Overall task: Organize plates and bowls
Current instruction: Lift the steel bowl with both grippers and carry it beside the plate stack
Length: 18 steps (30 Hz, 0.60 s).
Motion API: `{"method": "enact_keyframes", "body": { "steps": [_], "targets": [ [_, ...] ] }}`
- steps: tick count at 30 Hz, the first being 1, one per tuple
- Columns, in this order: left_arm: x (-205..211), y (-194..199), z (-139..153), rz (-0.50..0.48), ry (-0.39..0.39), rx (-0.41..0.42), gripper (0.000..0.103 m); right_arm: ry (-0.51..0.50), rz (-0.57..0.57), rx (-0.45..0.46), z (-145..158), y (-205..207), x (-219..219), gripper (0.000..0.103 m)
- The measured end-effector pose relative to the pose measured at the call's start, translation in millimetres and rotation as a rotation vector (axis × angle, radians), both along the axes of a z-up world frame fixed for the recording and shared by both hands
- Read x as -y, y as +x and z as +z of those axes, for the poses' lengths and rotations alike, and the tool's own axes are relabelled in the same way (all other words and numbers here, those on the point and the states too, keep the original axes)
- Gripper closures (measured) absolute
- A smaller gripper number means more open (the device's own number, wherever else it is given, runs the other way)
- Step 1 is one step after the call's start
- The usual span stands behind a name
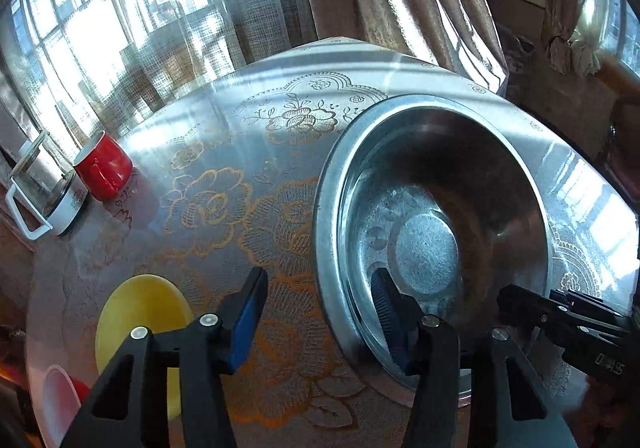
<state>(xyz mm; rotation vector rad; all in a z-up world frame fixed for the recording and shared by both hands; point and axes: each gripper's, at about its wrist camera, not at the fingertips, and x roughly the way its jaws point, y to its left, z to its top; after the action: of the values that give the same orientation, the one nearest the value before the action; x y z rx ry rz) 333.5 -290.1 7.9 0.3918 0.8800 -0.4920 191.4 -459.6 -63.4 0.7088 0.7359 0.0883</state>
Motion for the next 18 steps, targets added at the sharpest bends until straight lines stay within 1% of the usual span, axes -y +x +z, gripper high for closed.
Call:
{"method": "enact_keyframes", "body": {
  "steps": [3, 4, 6, 9, 10, 11, 12, 18],
  "targets": [
    [-8, 6, -9, 0.027, -0.054, -0.085, 0.069, 0.007, 0.014, 0.006, 0, 2, -2, 0.078],
    [-10, 5, -10, 0.03, -0.072, -0.105, 0.075, 0.005, 0.017, 0.008, 1, 3, -3, 0.078],
    [-11, 0, -12, 0.018, -0.081, -0.129, 0.083, 0.0, 0.021, 0.01, 1, 3, -4, 0.078],
    [-7, -16, -9, -0.006, -0.046, -0.072, 0.084, 0.008, 0.015, 0.006, -1, 2, -1, 0.079],
    [-6, -21, -7, -0.015, -0.037, -0.058, 0.083, 0.011, 0.014, 0.005, -1, 1, -1, 0.082],
    [-6, -25, -7, -0.019, -0.033, -0.053, 0.083, 0.013, 0.016, 0.007, -1, 1, 0, 0.085],
    [-7, -27, -7, -0.019, -0.034, -0.054, 0.083, 0.013, 0.017, 0.008, -1, 1, -1, 0.087],
    [-21, -41, -12, 0.015, -0.048, -0.07, 0.082, 0.019, 0.008, 0.036, 2, -12, -7, 0.089]
  ]
}}
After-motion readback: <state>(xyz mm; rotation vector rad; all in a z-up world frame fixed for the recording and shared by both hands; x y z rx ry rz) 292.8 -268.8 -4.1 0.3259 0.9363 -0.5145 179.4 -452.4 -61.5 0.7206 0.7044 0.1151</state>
